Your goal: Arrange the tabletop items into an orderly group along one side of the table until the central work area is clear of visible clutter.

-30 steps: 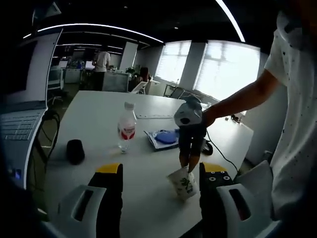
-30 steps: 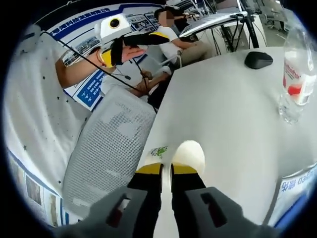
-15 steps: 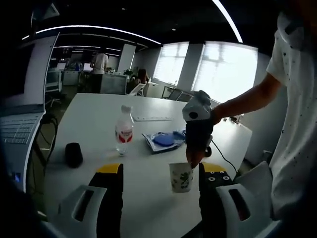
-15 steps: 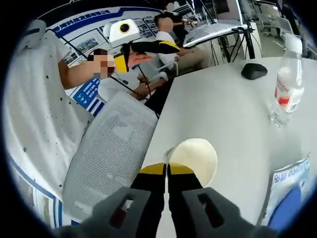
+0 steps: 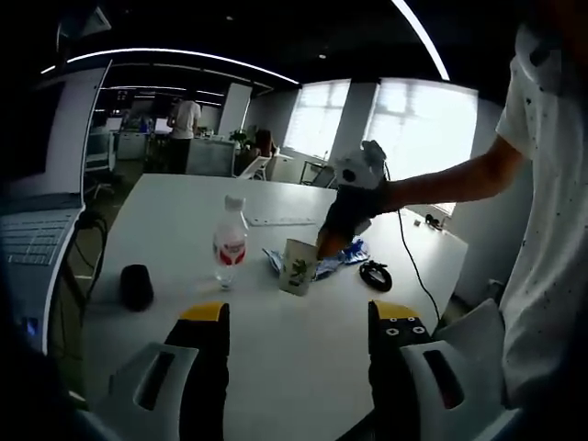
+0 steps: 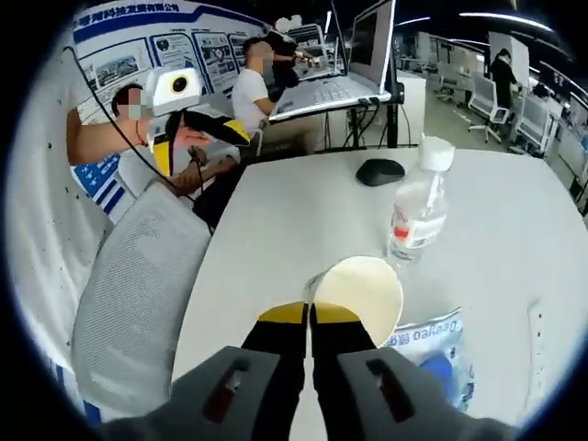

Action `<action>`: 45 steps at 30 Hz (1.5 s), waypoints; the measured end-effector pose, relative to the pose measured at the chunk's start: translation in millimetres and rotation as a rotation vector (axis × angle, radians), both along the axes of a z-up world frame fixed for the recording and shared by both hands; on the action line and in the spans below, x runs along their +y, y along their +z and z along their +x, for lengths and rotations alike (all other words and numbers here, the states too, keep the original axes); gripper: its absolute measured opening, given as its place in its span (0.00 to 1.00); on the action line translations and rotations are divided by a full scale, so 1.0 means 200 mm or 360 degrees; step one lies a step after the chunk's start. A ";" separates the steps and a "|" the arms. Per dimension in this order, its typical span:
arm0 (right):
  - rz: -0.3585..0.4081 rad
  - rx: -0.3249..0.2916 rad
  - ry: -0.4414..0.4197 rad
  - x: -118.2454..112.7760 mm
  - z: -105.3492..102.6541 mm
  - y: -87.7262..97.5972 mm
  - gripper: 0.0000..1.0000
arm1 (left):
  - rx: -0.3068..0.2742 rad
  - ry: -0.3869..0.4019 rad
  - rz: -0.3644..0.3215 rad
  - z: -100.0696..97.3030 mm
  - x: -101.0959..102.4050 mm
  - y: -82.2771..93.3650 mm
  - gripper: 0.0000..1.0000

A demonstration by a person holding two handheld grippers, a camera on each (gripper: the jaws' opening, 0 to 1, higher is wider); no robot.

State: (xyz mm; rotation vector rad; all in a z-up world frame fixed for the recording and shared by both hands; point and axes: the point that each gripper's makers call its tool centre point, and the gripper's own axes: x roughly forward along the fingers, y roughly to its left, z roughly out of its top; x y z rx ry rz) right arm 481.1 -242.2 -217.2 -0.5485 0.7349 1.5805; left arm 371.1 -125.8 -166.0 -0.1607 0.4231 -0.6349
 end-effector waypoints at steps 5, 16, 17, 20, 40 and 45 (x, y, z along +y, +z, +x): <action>-0.0072 -0.0187 -0.0029 0.01 0.13 0.01 0.00 | -0.0004 0.0006 -0.0004 0.01 0.00 0.00 0.61; -0.0214 -0.0423 0.0113 0.05 0.27 -0.05 0.00 | 0.0001 0.0020 -0.0014 0.01 0.02 -0.02 0.61; -0.0221 -0.0433 0.0122 0.06 0.28 -0.05 0.00 | 0.0002 0.0021 -0.0014 0.01 0.02 -0.02 0.61; -0.0263 -0.0472 0.0170 0.07 0.31 -0.08 0.00 | 0.0008 0.0023 -0.0010 0.01 0.03 -0.03 0.61; -0.0397 -0.0526 0.0335 0.11 0.36 -0.27 0.00 | 0.0043 0.0040 -0.0007 0.00 0.06 -0.08 0.60; -0.0398 -0.0553 0.0364 0.12 0.37 -0.29 0.00 | 0.0046 0.0040 -0.0008 0.01 0.06 -0.09 0.60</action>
